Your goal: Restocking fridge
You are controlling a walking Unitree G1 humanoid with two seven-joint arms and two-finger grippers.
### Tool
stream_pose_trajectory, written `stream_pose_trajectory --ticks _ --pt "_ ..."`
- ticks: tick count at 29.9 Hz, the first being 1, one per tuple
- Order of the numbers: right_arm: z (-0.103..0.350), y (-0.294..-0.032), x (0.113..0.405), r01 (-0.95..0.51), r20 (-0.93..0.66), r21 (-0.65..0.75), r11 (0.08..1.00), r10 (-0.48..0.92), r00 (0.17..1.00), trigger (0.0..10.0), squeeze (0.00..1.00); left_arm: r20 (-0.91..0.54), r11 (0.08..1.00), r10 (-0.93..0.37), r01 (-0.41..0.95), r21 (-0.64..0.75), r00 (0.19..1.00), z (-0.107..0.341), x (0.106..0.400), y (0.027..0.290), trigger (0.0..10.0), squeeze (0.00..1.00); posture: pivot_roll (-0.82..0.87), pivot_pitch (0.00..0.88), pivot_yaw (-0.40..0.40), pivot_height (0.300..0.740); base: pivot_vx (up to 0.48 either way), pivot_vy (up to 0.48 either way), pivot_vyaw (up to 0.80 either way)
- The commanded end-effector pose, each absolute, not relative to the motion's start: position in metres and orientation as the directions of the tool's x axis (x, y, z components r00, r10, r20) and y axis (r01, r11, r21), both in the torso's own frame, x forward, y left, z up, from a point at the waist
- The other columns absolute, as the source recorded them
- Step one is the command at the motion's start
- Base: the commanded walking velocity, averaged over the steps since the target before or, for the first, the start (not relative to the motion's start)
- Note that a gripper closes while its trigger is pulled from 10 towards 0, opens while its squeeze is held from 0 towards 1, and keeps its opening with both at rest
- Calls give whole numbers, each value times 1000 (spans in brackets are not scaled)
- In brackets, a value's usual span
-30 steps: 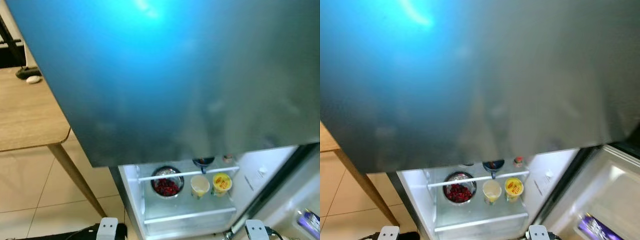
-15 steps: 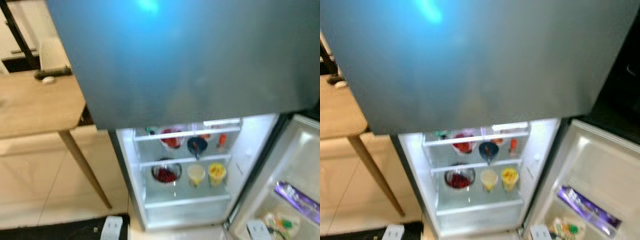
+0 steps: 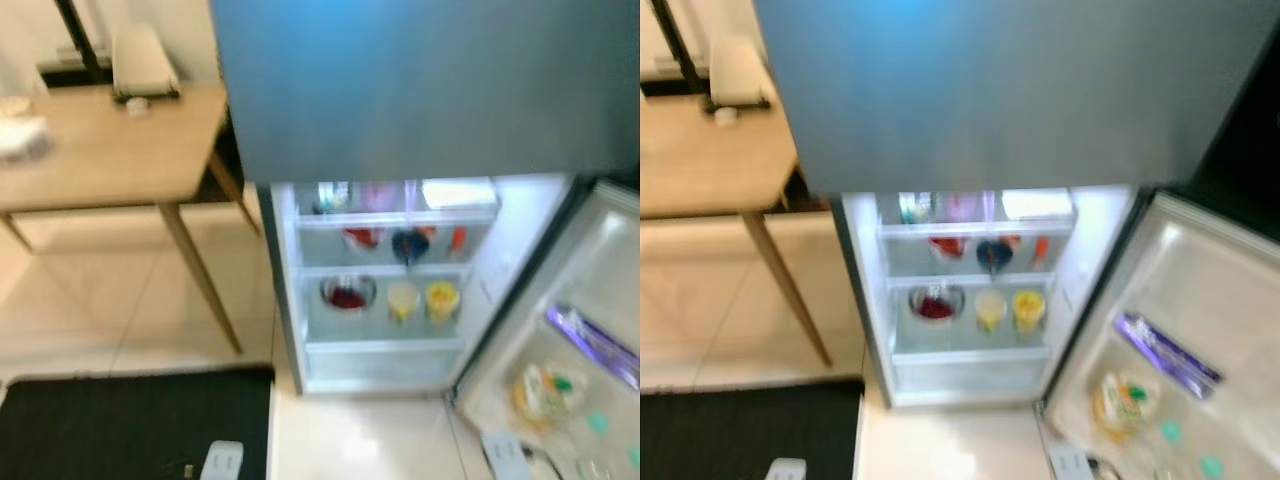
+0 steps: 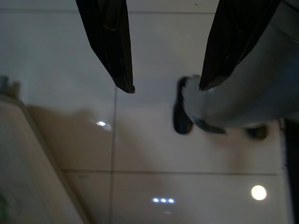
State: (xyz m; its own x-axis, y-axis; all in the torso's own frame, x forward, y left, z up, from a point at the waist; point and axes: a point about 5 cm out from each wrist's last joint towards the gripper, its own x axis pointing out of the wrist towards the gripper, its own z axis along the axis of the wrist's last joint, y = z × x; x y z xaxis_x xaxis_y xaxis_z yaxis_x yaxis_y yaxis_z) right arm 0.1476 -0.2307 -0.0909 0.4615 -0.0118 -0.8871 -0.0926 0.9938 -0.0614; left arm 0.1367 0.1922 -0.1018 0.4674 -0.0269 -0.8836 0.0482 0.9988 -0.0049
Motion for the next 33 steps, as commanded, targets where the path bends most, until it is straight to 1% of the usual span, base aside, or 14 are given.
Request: stream_pose_trajectory --ticks 1,10,12,17,22,33 --pt "-92 -227 147 -95 -892 -51 994 -2 452 10000 0 -889 998 -28 55 -3 457 -103 134 191 10000 0 -135 0 -3 740 -398 0 -800" --pt "-90 -228 151 -92 -888 -53 994 -5 461 10000 0 -883 998 -32 61 -4 468 -101 139 189 10000 0 -142 0 -3 740 -388 0 -800" --pt "-90 -229 151 -90 -887 -59 994 -11 462 10000 0 -882 998 -31 60 -3 471 -101 140 189 10000 0 -142 0 -6 740 -319 0 -400" --pt "-90 -230 150 -80 -888 -60 995 -17 459 10000 0 -882 997 -25 74 11 471 -102 137 191 10000 0 -144 0 -9 740 0 0 0" --pt "-91 -230 148 -80 -891 -55 995 -13 454 10000 0 -891 995 -48 105 0 451 -103 133 189 10000 0 -150 0 -10 740 0 0 0" --pt "-91 -228 149 -80 -889 -50 996 -8 457 10000 0 -889 995 -69 101 -25 453 -103 136 187 10000 0 -157 0 -7 740 0 -451 0"
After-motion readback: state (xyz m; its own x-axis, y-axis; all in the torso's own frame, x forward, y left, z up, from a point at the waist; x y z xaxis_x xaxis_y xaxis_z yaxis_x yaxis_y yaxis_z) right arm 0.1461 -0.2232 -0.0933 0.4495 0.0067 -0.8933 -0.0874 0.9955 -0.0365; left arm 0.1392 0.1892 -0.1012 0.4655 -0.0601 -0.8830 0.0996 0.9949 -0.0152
